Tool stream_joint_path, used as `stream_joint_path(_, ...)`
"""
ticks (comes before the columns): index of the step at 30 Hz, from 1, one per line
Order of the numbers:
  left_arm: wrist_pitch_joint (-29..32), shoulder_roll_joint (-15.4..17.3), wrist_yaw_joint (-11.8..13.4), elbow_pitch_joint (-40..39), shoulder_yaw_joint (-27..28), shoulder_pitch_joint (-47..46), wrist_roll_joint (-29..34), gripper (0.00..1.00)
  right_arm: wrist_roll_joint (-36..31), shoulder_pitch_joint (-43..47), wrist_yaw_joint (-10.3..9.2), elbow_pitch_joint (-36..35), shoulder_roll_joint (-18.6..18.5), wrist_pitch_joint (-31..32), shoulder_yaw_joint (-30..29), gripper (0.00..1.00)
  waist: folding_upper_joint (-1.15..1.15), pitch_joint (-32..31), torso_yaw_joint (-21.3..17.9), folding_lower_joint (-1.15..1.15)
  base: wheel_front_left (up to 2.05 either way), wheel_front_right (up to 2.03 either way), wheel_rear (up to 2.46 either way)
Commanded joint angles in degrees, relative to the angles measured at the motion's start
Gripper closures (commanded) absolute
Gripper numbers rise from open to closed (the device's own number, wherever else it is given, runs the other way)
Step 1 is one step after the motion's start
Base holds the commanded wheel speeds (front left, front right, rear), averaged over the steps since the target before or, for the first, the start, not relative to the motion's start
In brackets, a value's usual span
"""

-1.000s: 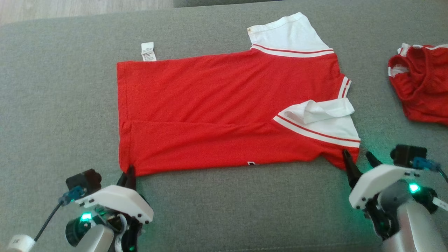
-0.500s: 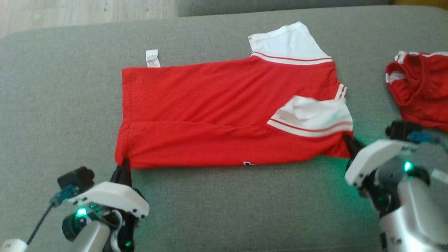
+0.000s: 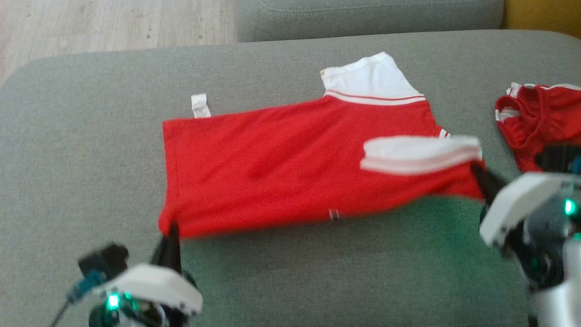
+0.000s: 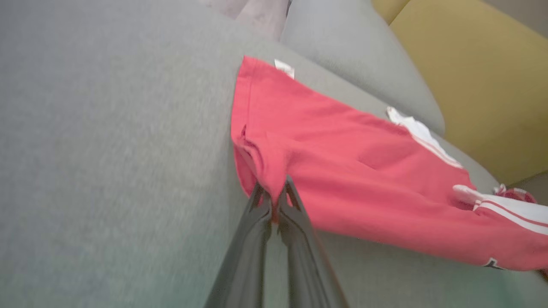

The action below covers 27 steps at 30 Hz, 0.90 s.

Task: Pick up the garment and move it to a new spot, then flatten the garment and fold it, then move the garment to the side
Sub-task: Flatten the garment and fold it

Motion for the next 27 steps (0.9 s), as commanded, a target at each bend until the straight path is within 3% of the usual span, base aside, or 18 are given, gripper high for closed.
stream_joint_path(1, 0.01, 1.11, 0.59, -2.23, 1.48, 0.48, -0.27, 1.00, 0.29, 1.84, 0.39, -3.21, -0.27, 0.65, 0.66, 1.00, 0.00, -0.11, 0.00, 0.00, 0.00, 0.00, 0.00)
stream_joint_path(8, -0.35, 0.63, 0.84, -1.03, 0.19, 6.51, -1.22, 1.00, -0.13, 11.27, 0.39, -3.70, 1.66, 0.27, -0.77, 1.00, 0.00, -0.23, -0.04, 0.00, 0.00, 0.00, 0.00)
stream_joint_path(14, -0.90, 0.91, 0.74, 1.00, -0.16, 7.43, -0.84, 1.00, -0.52, 13.19, 0.39, -0.38, 2.82, -2.83, -2.05, 1.00, 0.00, -0.19, -0.28, 0.00, 0.00, 0.00, 0.00)
stream_joint_path(16, -1.09, 0.96, 0.72, 1.38, -0.09, 7.28, -0.77, 1.00, -0.41, 13.22, 0.39, 1.23, 3.17, -4.15, -2.33, 0.52, 0.00, -0.13, -0.33, 0.00, 0.00, 0.00, 0.00)
stream_joint_path(17, -1.26, 1.08, 0.78, 1.53, -0.04, 7.13, -0.58, 1.00, -0.34, 13.13, 0.39, 1.94, 3.30, -4.81, -2.30, 0.01, 0.00, -0.09, -0.37, 0.00, 0.00, 0.00, 0.00)
stream_joint_path(19, -1.43, 1.28, 0.83, 1.73, -0.01, 6.84, -0.30, 1.00, 0.03, 13.05, 0.39, 3.04, 3.49, -5.92, -2.17, 0.00, 0.00, -0.06, -0.41, 0.00, 0.00, 0.00, 0.00)
stream_joint_path(20, -1.54, 1.42, 0.85, 1.71, -0.03, 6.71, -0.09, 0.71, 0.32, 13.05, 0.39, 3.37, 3.56, -6.37, -2.17, 0.00, 0.00, -0.08, -0.43, 0.00, 0.00, 0.00, 0.00)
stream_joint_path(22, -1.82, 1.74, 0.87, 1.43, -0.01, 6.50, 0.31, 0.00, 0.73, 13.21, 0.39, 3.47, 3.65, -7.19, -2.33, 0.00, 0.00, -0.19, -0.43, 0.00, 0.00, 0.00, 0.00)
stream_joint_path(27, -1.83, 3.78, 1.40, -1.00, 0.45, 5.04, 1.93, 0.00, 1.13, 13.14, 0.39, 0.04, 3.73, -9.21, -4.24, 0.00, 0.00, -0.49, -0.39, 0.00, 0.00, 0.00, 0.00)
